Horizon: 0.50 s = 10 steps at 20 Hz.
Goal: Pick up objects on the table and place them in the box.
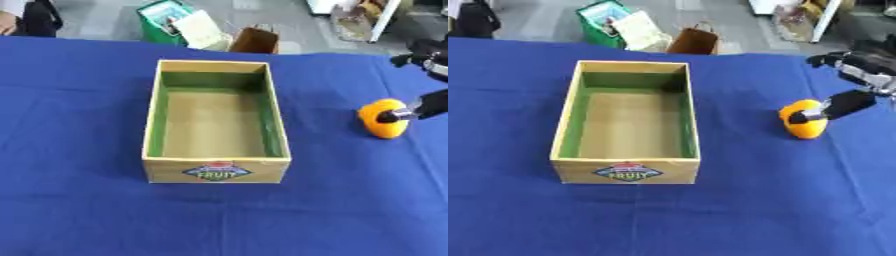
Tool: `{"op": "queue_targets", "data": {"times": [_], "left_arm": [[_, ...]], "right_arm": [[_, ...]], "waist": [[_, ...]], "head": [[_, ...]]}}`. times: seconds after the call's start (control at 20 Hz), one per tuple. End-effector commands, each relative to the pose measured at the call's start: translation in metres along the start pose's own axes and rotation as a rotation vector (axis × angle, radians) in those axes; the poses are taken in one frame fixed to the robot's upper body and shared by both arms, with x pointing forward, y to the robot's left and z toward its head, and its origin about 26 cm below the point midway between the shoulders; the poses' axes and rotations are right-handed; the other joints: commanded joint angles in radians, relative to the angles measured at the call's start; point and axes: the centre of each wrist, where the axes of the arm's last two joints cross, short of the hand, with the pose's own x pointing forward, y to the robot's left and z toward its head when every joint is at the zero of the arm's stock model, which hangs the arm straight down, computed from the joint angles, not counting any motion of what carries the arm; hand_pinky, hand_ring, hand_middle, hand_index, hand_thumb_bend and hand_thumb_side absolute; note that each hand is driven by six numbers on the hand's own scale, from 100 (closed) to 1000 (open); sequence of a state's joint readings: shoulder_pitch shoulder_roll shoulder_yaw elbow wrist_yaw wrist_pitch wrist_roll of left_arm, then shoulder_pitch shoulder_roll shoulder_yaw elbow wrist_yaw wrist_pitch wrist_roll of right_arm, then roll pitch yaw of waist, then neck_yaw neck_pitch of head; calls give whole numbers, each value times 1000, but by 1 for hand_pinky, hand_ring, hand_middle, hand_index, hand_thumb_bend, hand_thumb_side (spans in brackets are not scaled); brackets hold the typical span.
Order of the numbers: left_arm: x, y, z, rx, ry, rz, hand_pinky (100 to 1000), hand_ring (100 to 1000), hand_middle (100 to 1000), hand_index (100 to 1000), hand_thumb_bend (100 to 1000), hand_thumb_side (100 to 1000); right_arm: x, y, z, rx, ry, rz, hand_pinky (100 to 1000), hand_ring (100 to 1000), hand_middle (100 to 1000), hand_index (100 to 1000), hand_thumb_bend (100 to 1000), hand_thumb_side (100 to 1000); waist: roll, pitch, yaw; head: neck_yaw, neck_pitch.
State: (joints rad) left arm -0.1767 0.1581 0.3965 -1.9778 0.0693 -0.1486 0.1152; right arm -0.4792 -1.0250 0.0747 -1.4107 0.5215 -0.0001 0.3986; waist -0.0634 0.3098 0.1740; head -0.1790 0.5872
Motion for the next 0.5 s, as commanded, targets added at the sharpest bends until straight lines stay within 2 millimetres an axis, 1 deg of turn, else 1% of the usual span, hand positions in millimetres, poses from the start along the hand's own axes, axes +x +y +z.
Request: {"op": "queue_targets", "data": {"times": [0.05, 0.15, 0.5], "left_arm": [[8, 1, -4, -11, -32, -3, 516, 457, 467, 549, 100, 781], [8, 1, -4, -10, -32, -2, 516, 457, 468, 549, 100, 781], [8, 1, -4, -10, -32, -2, 516, 457, 468, 549, 100, 781]], "right_arm": [[-7, -7, 4, -4, 32, 37, 892, 1000, 880, 979, 813, 671], [-8, -3, 3, 2, 44, 43, 890, 1000, 878, 974, 787, 664], [-9, 1, 2, 3, 50, 52, 890, 1000, 878, 974, 787, 664]], "waist": [[3, -14, 0], [4, -14, 1], [5, -14, 1]], "head": [[-3, -4], [-3, -4], [-4, -5]]}}
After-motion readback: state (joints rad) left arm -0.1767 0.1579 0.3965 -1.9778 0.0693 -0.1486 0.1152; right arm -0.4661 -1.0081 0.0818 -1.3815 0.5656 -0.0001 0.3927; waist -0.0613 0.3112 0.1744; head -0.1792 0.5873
